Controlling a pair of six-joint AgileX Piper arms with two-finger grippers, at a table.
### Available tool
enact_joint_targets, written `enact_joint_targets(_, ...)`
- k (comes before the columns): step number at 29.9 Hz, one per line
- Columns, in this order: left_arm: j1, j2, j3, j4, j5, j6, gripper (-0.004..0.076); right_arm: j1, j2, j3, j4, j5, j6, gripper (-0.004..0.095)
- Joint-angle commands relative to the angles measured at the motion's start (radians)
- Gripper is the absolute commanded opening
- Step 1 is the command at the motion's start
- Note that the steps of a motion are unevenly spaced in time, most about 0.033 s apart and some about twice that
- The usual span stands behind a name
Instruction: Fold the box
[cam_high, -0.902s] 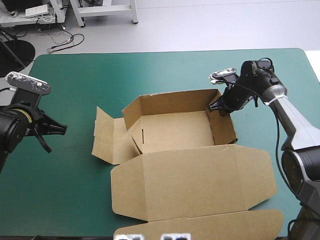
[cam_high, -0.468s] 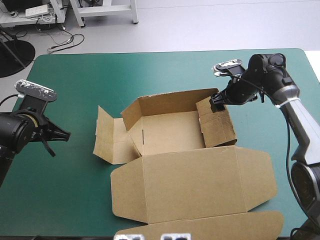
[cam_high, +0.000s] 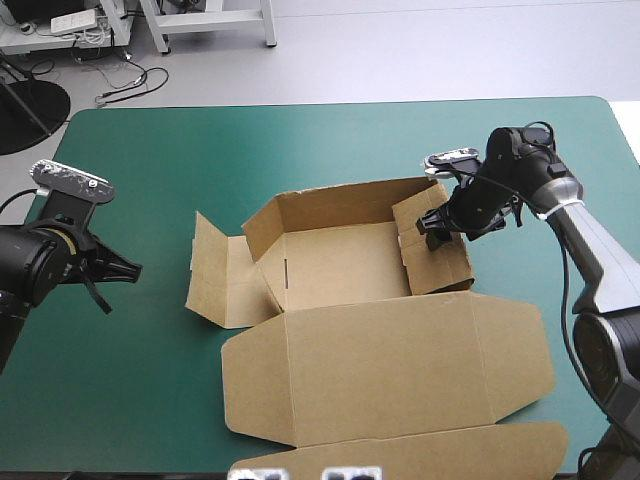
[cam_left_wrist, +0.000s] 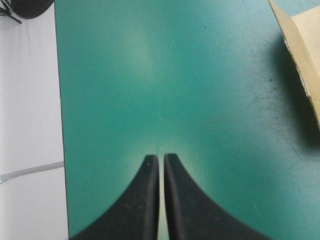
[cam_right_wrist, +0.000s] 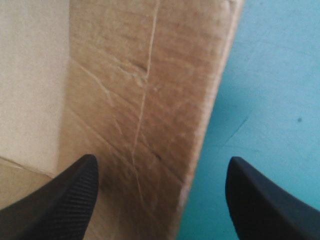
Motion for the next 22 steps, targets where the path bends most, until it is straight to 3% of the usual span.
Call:
enact_joint_targets(1,0.001,-0.016,-0.026,0.020,-0.032,-0.009,0.0013,-0.002,-0.007,-0.020,0.045,0.014,-0.009,0.0587)
enact_joint_targets(5,0.001,-0.016,-0.026,0.020,-0.032,-0.016,0.0013,0.000,0.029,-0.020,0.046,0.014,-0.009,0.0422)
enact_joint_targets(11,0.001,-0.016,-0.026,0.026,-0.046,-0.045,0.0013,0.002,0.027,-0.020,0.098,0.014,-0.081,-0.0019)
enact_joint_targets(16,-0.001,-0.016,-0.026,0.028,-0.069,-0.067,0.0013,-0.015,-0.019,-0.036,0.167,0.014,-0.128,-0.0020)
enact_joint_targets(22,-0.001,-0.016,-0.026,0.056,-0.075,-0.070,0.0013,-0.113,-0.168,-0.055,0.256,0.016,-0.208,-0.0020)
